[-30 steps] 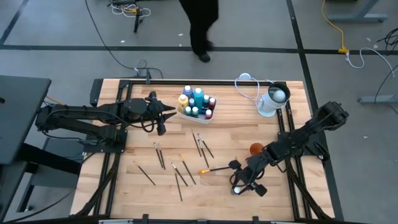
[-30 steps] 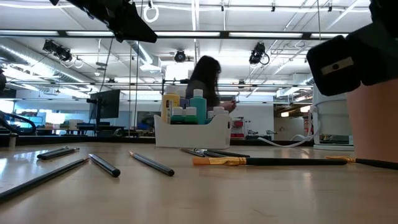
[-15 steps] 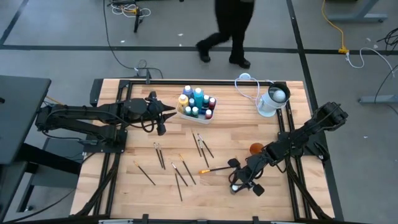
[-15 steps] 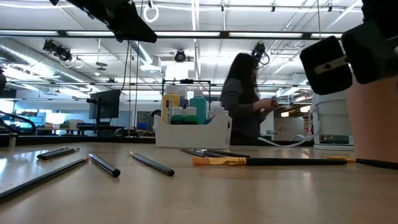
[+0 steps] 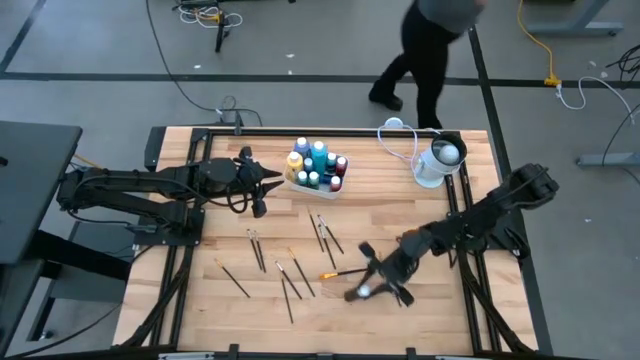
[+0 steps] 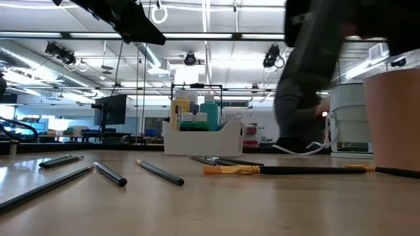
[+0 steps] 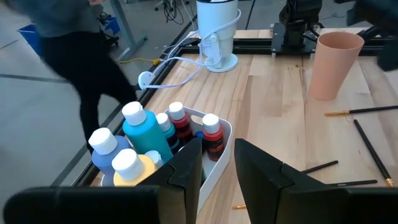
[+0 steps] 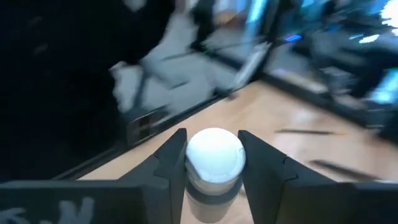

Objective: Pick & Place Paint Supplies
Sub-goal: Put the black paint bottle into the white bin

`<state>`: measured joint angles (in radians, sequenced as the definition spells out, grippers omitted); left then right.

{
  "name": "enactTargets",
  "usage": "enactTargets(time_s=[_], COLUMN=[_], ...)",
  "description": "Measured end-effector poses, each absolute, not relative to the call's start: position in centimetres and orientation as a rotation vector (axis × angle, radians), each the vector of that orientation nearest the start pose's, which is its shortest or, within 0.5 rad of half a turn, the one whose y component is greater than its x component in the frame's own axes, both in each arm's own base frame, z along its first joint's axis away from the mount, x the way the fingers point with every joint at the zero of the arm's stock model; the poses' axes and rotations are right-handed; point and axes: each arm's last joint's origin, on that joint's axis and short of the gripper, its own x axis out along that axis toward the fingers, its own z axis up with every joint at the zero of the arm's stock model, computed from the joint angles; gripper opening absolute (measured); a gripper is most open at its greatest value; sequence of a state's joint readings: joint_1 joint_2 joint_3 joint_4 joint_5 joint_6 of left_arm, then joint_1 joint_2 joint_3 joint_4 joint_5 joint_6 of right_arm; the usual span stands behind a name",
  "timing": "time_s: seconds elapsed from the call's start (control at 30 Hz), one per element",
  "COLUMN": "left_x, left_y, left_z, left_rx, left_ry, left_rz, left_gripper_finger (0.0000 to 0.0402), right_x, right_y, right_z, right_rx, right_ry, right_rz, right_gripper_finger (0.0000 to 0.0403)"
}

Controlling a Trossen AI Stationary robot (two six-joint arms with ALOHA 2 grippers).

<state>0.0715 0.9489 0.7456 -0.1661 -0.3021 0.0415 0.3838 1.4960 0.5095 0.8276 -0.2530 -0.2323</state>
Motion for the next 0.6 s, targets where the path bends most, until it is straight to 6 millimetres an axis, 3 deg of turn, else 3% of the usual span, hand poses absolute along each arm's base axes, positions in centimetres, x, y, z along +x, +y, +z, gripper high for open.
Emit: enactTargets(time_s=[0.27,0.47,0.6], left_x=[20.6,20.6,20.6], left_y=[2.3,2.3,2.3], left_z=[29.3,29.2,29.1], left_rx=[0.085,0.110,0.105], left_ry=[0.377,0.390,0.395], left_rz=[0.361,0.356,0.347], left_gripper_finger=[0.0103,0.0103,0.0103], right_x=[29.8,34.0,35.7], right_y=[6.0,2.6,-0.5], right_z=[20.7,21.9,22.8], right_rx=[-0.151,-0.195,-0.203], right_ry=[0.076,0.247,0.365], right_rz=[0.386,0.134,-0.065], right_gripper_finger=[0.0122,0.0122,0.0122])
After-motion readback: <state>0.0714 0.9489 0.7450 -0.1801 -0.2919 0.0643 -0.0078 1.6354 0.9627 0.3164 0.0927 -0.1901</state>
